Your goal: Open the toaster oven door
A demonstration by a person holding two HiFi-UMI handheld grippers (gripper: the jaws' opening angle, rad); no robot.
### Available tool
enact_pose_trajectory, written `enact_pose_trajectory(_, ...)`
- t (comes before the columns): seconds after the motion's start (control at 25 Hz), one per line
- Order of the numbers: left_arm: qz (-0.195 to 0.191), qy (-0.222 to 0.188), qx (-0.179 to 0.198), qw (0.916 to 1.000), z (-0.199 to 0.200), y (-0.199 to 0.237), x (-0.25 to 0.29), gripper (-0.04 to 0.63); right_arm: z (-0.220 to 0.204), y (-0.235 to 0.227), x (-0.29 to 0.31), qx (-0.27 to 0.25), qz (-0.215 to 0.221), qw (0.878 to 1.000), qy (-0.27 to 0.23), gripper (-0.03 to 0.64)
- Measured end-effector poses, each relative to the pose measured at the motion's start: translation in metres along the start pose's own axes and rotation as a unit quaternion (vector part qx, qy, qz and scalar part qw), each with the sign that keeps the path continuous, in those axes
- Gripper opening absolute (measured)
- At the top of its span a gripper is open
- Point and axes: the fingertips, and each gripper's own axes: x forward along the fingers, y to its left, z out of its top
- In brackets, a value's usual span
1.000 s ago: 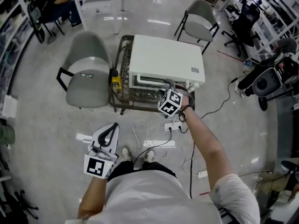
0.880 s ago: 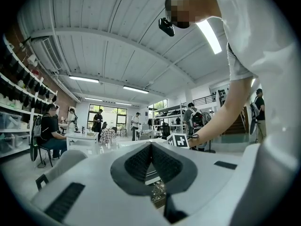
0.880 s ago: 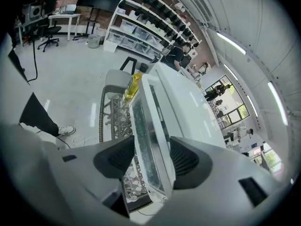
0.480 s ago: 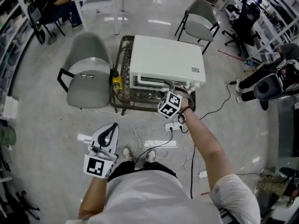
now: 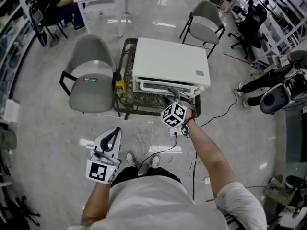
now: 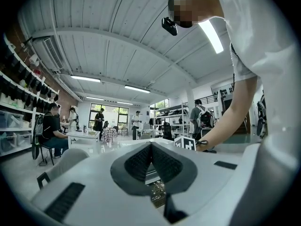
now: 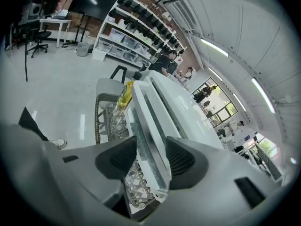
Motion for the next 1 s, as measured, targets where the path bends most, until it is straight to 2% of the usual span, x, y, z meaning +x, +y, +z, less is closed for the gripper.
enact_pose_trajectory(0.44,0.0,0.002,-0.001,1.0,0.004,-0.007,-0.003,0.017,0.002,0.01,-0.014,0.095,0.011,0.995,-0.02,0.204)
enact_pose_trajectory(0.6,0.001,0.005,-0.002,1.0,0.001,-0.007,-0.007,0.017,0.003,0.018,-0.018,0.131,0.031,0.99,-0.034,0.213)
enact_pose_trajectory(1.0,-0.001,0.006,-0.001,1.0,0.0,-0.016,-0.007,0.017,-0.003,0.038,-0.027,0.15,0.053,0.987,-0.039,0.242)
